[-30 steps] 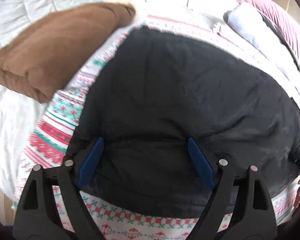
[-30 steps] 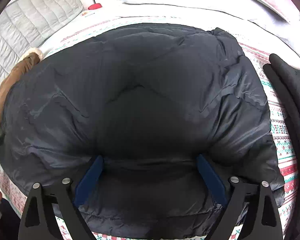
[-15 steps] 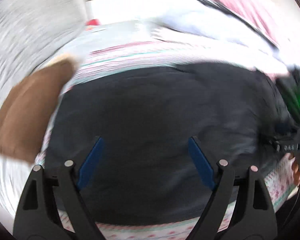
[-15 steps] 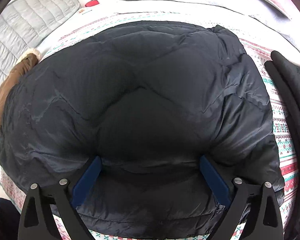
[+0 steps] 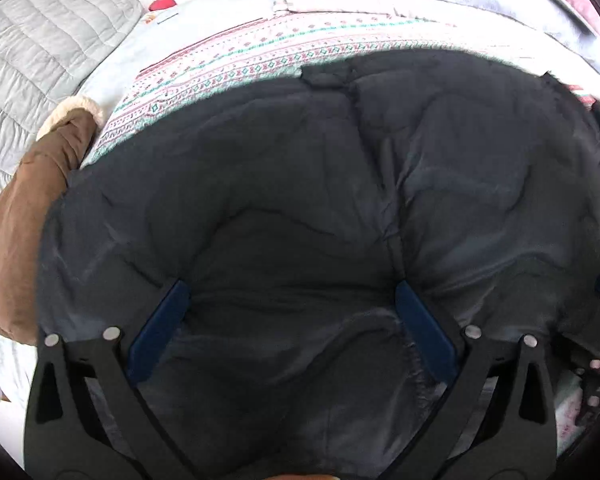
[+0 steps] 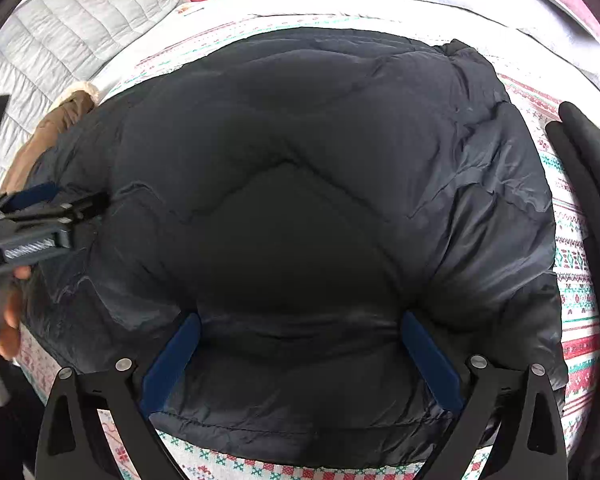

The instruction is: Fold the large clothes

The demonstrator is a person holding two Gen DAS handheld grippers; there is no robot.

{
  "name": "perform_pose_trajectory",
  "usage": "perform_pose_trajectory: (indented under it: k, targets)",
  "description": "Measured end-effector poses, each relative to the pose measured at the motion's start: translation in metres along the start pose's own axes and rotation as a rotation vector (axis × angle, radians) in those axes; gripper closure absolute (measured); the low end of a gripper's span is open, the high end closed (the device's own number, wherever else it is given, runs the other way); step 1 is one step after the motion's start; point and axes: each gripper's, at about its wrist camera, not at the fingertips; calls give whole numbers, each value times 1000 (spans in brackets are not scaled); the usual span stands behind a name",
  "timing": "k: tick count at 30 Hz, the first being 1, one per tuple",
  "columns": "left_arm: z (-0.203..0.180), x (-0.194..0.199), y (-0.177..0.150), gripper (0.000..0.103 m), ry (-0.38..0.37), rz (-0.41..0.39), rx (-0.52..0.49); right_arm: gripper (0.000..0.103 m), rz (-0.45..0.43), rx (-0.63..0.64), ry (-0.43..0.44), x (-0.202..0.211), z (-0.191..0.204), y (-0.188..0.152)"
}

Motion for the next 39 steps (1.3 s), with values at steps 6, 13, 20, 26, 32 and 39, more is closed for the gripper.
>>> perform_pose_trajectory:
  k: [6,13,20,26,32,39]
  targets:
    - [-15,14,47,0,132,-153,-34,0,10,-40,17,2,-9,4]
    - [-19,-50,48,0,215,-30,-29,0,16,-18,4,0,-8,9]
    - [-23,-45,97,0,226,-40,27,0,23,-19,-4,-1,13,9]
    - [-41,-93,95,0,261,36,-10,0,23,-26,-10,-6,17,10]
    - [-24,-59,100,0,207,27,-18,0,26,-21,-9,-11,19,10]
    - [-2,30,2,0,17,-90,-105,0,27,-25,-15,-11,19,11]
Point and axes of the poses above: each gripper's, at about its wrist camera, not at the fingertips, and x roughly against the way its jaws point, z to its left, y to its top, and after that the axes turned 14 degrees about x, right-handed
